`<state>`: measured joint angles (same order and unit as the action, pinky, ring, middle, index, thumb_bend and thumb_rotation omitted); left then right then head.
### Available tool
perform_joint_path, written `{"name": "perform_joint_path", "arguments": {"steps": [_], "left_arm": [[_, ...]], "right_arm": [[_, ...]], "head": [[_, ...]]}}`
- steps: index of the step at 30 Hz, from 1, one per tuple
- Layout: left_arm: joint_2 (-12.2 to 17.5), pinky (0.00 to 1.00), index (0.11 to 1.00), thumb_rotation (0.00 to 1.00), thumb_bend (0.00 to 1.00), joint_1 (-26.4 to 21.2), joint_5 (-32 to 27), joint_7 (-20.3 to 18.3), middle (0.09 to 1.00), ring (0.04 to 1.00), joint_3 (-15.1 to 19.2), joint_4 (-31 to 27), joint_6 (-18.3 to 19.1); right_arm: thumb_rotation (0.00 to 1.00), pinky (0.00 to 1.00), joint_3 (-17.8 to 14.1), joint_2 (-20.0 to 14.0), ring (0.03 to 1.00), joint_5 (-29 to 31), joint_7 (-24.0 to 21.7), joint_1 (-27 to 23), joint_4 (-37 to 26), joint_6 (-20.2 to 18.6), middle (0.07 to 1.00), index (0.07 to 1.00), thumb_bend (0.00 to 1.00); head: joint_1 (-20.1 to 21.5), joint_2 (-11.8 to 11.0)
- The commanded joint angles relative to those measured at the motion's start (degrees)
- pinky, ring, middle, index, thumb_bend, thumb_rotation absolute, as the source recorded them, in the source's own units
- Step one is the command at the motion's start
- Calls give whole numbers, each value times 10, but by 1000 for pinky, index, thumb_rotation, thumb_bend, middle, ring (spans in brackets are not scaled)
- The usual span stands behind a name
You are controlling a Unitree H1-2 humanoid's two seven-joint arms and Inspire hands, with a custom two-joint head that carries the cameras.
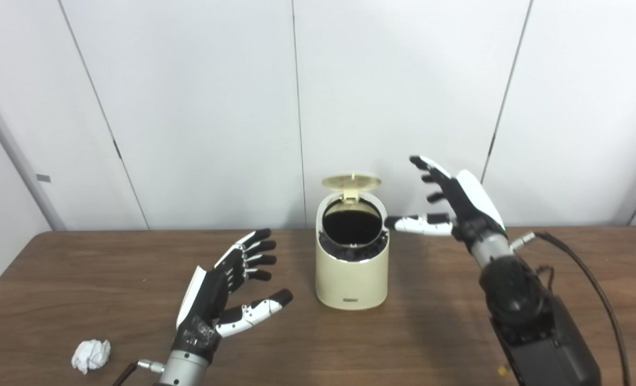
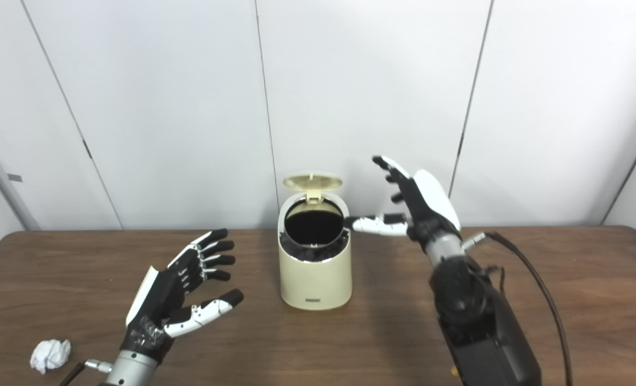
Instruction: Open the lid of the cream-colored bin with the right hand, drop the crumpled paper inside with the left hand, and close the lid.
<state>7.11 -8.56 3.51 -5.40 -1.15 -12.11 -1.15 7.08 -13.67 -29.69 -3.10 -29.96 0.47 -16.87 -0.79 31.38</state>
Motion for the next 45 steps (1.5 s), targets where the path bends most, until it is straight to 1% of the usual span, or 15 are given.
{"name": "perform_joint_path", "arguments": {"steps": [1, 3, 7, 13, 16, 17, 21, 22, 27, 29, 32, 35, 38, 42, 45], "left_arm": [[2, 672, 870, 243, 758, -13, -4, 1, 820, 759, 2, -16, -13], [4, 667, 869, 244, 763, -14, 1, 2, 819, 757, 2, -15, -13], [7, 669, 867, 243, 769, -14, 12, 6, 818, 761, 5, -12, -14], [18, 665, 866, 228, 761, -8, 17, 7, 822, 763, 11, 0, -21], [22, 666, 865, 216, 757, -3, 15, 6, 823, 768, 15, 3, -17], [24, 666, 864, 214, 755, 0, 15, 6, 823, 769, 17, 3, -16], [26, 659, 864, 198, 741, 9, 19, 6, 823, 768, 16, 2, -20], [26, 658, 863, 197, 740, 12, 29, 10, 822, 767, 15, -1, -19], [18, 639, 843, 208, 763, 25, 79, 27, 813, 755, 6, -12, -12], [14, 640, 840, 184, 761, 29, 96, 32, 816, 767, 4, -18, -7], [13, 641, 843, 156, 754, 36, 129, 37, 820, 779, 1, -29, 2], [20, 561, 835, 140, 764, 47, 194, 38, 815, 730, 0, -66, 46], [40, 534, 828, 138, 745, 58, 298, 22, 786, 685, -3, -119, 105], [88, 550, 797, 124, 746, 71, 421, -53, 754, 683, -3, -192, 178], [124, 533, 767, 108, 775, 78, 469, -105, 739, 670, 9, -230, 207]], "right_arm": [[403, 650, -17, -10, 861, 21, 17, 1, -23, 43, 980, 885, 747], [399, 675, -25, -10, 868, 41, 16, 26, -29, 64, 978, 885, 753], [430, 675, -30, -16, 825, 69, 8, 60, -36, 101, 896, 894, 774], [467, 650, -24, -25, 809, 86, 1, 107, -54, 138, 906, 892, 760], [445, 656, -29, -24, 817, 95, 11, 128, -41, 172, 907, 894, 773], [427, 658, -30, -23, 822, 99, 11, 134, -39, 177, 909, 895, 774], [363, 711, -32, -22, 855, 111, 4, 150, -40, 180, 932, 912, 771], [353, 715, -33, -24, 858, 116, 2, 153, -37, 185, 936, 915, 773], [311, 745, -38, -34, 878, 133, -6, 157, -26, 205, 952, 927, 773], [284, 764, -39, -37, 878, 130, -13, 158, -35, 187, 953, 929, 764], [273, 811, -40, -39, 897, 130, -27, 160, -57, 151, 971, 946, 741], [280, 780, -34, -42, 892, 114, -31, 159, -74, 137, 973, 950, 723], [373, 739, -26, -43, 892, 89, -26, 155, -79, 140, 957, 930, 740], [409, 746, -21, -40, 906, 81, -32, 152, -83, 133, 963, 932, 731], [419, 716, -18, -40, 904, 76, -35, 150, -85, 130, 969, 937, 721]], "head": [[0, 1], [-1, 0], [-3, 0], [-12, -4], [-12, -4], [-36, -6], [-78, -13], [-107, -19], [-190, -31], [-230, -36], [-258, -38], [-277, -40], [-288, -41], [-294, -41], [-297, -42]]}}
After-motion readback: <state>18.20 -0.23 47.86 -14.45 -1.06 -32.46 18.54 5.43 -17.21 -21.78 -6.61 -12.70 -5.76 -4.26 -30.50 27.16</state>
